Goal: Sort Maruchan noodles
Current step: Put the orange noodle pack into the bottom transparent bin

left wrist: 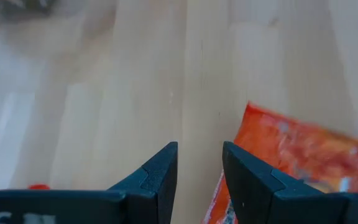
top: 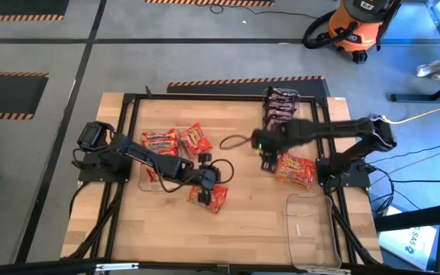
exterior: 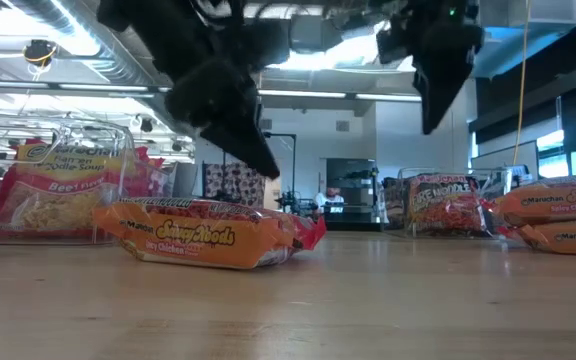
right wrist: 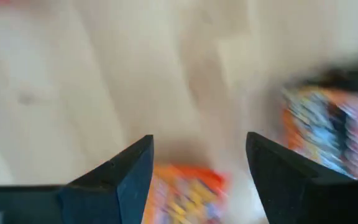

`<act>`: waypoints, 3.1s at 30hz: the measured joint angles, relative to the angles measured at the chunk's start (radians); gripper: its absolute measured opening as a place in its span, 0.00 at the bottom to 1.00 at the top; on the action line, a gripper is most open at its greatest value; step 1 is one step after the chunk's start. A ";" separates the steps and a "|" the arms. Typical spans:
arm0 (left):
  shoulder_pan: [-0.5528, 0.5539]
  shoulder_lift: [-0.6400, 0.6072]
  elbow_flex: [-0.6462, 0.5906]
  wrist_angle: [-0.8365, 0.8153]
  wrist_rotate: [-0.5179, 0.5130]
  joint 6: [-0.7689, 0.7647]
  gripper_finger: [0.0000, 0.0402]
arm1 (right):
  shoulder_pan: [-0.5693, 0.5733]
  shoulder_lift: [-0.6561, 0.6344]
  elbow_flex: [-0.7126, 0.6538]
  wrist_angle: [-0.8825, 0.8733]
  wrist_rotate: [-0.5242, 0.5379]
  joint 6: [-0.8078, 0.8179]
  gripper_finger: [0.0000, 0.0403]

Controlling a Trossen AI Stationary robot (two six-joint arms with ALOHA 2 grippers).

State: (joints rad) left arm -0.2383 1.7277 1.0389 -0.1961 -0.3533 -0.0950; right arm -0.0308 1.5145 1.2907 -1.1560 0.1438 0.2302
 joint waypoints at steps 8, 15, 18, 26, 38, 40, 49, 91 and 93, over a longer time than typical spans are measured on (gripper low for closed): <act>-0.114 -0.016 0.001 0.012 -0.063 -0.078 0.30 | 0.217 0.006 -0.186 0.569 0.021 0.114 0.58; -0.224 -0.017 0.001 0.009 -0.064 -0.235 0.30 | 0.300 0.014 -0.309 0.893 0.021 0.288 0.58; -0.260 -0.014 0.001 0.022 -0.064 -0.328 0.30 | 0.316 0.017 -0.343 0.980 0.020 0.355 0.58; -0.305 -0.012 0.001 -0.028 -0.138 -0.682 0.30 | 0.321 0.058 -0.353 1.057 0.026 0.496 0.58; -0.301 0.111 0.002 -0.066 -0.194 -0.892 0.30 | 0.292 0.122 -0.353 1.152 0.021 0.476 0.68; -0.301 0.114 0.002 -0.063 -0.193 -0.884 0.30 | 0.283 0.123 -0.353 1.161 0.015 0.472 0.72; -0.319 0.120 0.002 -0.010 -0.194 -0.725 0.30 | 0.216 0.217 -0.353 1.243 -0.100 0.446 0.77; -0.382 0.213 0.002 0.139 -0.344 -0.592 0.30 | 0.194 0.527 -0.303 1.640 -0.541 0.681 0.65; -0.382 0.213 0.002 0.140 -0.345 -0.590 0.30 | 0.194 0.527 -0.302 1.631 -0.540 0.681 0.60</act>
State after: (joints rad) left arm -0.6205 1.9404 1.0405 -0.0565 -0.6985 -0.6846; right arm 0.1635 2.0411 0.9890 0.4753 -0.3966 0.9112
